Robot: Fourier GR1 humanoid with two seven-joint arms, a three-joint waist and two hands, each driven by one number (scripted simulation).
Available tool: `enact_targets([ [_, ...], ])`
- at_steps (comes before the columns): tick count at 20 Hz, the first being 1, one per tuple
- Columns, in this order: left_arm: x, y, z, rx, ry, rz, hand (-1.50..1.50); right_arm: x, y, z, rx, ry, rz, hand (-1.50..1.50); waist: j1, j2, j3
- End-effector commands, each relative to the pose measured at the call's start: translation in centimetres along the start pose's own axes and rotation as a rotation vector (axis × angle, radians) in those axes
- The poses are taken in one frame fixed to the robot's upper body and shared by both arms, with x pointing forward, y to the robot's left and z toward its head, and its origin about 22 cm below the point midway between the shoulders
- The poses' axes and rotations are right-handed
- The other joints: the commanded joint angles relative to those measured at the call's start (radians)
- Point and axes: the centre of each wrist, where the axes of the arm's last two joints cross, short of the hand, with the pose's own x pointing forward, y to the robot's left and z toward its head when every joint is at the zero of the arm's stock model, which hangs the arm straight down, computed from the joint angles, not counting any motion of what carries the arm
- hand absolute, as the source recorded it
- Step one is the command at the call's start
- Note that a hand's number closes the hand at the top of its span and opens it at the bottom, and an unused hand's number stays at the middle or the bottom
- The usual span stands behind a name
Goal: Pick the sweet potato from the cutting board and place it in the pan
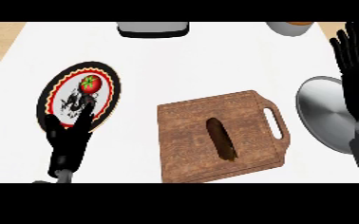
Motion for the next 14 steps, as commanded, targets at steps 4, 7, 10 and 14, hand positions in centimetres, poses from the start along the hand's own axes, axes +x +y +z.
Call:
enact_targets([
  [4,6.9,-1.3,-0.4,-0.166,-0.324,-0.229,0.0,-1.0,2.9,-0.7,0.147,0.211,0.358,-1.5,0.052,0.012,-0.007],
  [7,7.8,-1.9,-0.2,-0.208,-0.368,-0.247,0.0,-1.4,-2.7,-0.2,0.219,0.234,0.89,-1.5,0.04,0.016,-0.05],
  [10,8.6,-2.5,0.0,-0.271,-0.41,-0.311,0.0,-2.9,1.3,0.9,0.162,0.193,1.013,1.5,0.049,0.006,-0.01],
  [14,9.8,-3.0,-0.4,-0.255,-0.42,-0.298,0.0,-4.3,8.9,5.7,0.108,0.169,0.937,-1.5,0.006,0.0,-0.004],
])
